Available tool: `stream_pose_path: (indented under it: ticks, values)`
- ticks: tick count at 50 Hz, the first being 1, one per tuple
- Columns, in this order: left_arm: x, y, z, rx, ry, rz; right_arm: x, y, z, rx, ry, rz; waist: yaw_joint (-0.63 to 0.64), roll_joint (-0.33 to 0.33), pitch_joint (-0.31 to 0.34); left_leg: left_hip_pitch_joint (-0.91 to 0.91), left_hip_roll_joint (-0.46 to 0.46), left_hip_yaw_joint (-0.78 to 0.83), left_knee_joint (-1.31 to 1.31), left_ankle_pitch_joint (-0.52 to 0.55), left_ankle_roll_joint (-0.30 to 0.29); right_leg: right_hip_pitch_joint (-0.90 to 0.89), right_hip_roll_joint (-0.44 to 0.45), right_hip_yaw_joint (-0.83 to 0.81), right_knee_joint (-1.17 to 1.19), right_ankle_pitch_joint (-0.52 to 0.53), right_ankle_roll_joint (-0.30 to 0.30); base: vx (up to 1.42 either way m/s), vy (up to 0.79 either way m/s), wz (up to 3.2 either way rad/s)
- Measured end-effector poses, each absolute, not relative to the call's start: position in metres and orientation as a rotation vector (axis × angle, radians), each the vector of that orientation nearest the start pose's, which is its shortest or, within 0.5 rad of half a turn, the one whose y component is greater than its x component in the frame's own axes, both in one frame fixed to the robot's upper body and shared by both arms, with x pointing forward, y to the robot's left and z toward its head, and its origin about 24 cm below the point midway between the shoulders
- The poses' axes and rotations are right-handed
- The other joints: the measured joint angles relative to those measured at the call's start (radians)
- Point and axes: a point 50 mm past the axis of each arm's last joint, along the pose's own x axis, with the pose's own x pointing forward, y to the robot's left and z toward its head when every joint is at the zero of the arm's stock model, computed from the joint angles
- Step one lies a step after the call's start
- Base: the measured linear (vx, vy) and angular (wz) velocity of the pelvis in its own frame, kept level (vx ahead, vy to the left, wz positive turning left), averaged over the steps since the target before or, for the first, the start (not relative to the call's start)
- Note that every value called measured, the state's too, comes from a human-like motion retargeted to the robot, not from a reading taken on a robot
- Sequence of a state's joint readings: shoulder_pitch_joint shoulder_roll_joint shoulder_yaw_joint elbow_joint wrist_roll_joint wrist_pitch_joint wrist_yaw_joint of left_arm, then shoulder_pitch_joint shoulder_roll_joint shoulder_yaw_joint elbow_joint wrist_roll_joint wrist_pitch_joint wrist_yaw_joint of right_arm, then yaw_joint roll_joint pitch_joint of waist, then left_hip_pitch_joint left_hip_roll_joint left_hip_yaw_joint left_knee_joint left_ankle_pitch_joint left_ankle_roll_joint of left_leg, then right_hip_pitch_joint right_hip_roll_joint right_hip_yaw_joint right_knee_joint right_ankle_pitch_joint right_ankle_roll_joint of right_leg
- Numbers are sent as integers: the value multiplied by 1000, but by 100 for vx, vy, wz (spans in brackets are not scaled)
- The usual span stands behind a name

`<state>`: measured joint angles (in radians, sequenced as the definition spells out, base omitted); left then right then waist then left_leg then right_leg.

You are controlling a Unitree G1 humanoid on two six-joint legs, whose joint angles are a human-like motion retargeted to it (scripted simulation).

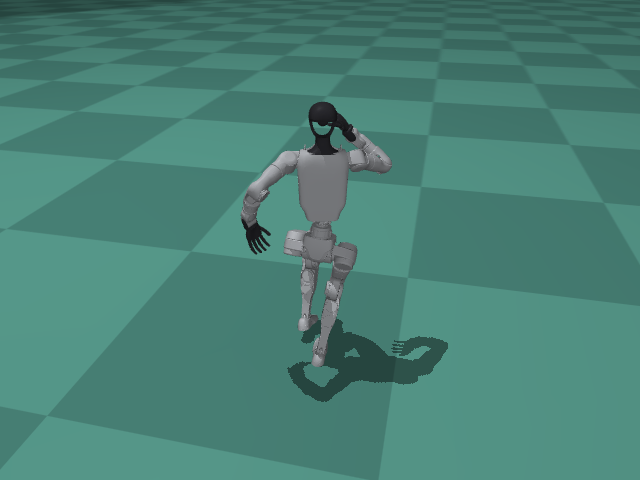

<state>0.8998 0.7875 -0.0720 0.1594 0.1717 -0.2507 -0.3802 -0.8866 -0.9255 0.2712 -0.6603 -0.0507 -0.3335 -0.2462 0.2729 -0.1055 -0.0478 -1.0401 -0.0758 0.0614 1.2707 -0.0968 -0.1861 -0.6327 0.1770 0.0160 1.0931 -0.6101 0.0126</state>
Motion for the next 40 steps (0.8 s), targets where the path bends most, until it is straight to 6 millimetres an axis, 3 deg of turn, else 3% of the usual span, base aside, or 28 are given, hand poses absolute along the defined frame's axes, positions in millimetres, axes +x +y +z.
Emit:
stream_pose_path:
  ticks: [6, 11, 14, 17, 21, 23, 25, 27, 30, 35, 40]
  values:
    - [-20, 288, -47, 571, 1026, -568, 185, -109, 343, -864, -1660, 292, 51, 90, -16, 171, 312, 50, 316, -213, 120, -3, 100, -55, -137, 77, -4, -23, -1, -33]
    - [10, 279, -49, 478, 882, -437, 231, -134, 313, -927, -1371, 224, 39, 177, -85, 411, 439, 84, 333, -282, 120, -14, 160, -106, -305, 180, 9, -26, 2, -26]
    - [45, 273, -43, 405, 710, -320, 261, -158, 274, -943, -1126, 200, 1, 228, -129, 540, 440, 117, 222, -297, 90, -20, 176, -131, -416, 256, 25, -28, 7, 1]
    - [88, 267, -26, 321, 486, -205, 283, -184, 218, -971, -844, 202, -57, 269, -158, 635, 401, 145, 55, -317, 66, -25, 170, -147, -513, 325, 41, -29, 10, 27]
    - [156, 259, 25, 246, 97, -111, 287, -216, 127, -1053, -425, 297, -156, 287, -168, 699, 315, 165, -170, -378, 66, -73, 120, -155, -544, 367, 54, -31, 13, 50]
    - [184, 252, 62, 233, -118, -100, 273, -229, 76, -1092, -194, 388, -198, 301, -157, 694, 301, 167, -214, -438, 71, -125, 110, -162, -500, 380, 57, -41, 14, 40]
    - [211, 243, 109, 227, -359, -105, 254, -246, 30, -1140, 34, 486, -260, 275, -161, 688, 226, 167, -335, -473, 92, -178, 55, -143, -490, 385, 69, -37, 16, 71]
    - [223, 231, 150, 230, -565, -132, 221, -261, -15, -1160, 278, 589, -313, 273, -143, 656, 210, 169, -355, -505, 100, -243, 39, -129, -433, 410, 78, -43, 16, 67]
    - [232, 211, 207, 244, -838, -181, 163, -286, -64, -1170, 620, 722, -411, 245, -133, 596, 139, 167, -435, -486, 112, -353, -6, -75, -362, 431, 102, -45, 14, 67]
    - [230, 187, 262, 273, -1112, -233, 68, -315, -101, -1094, 1061, 862, -542, 208, -100, 467, 65, 149, -452, -443, 119, -526, -37, -23, -163, 344, 75, -42, 10, 44]
    - [235, 175, 280, 267, -1192, -213, 11, -325, -109, -1007, 1287, 900, -615, 129, -93, 381, -69, 86, -491, -414, 133, -669, -113, 16, 152, 237, 35, -30, 4, 59]
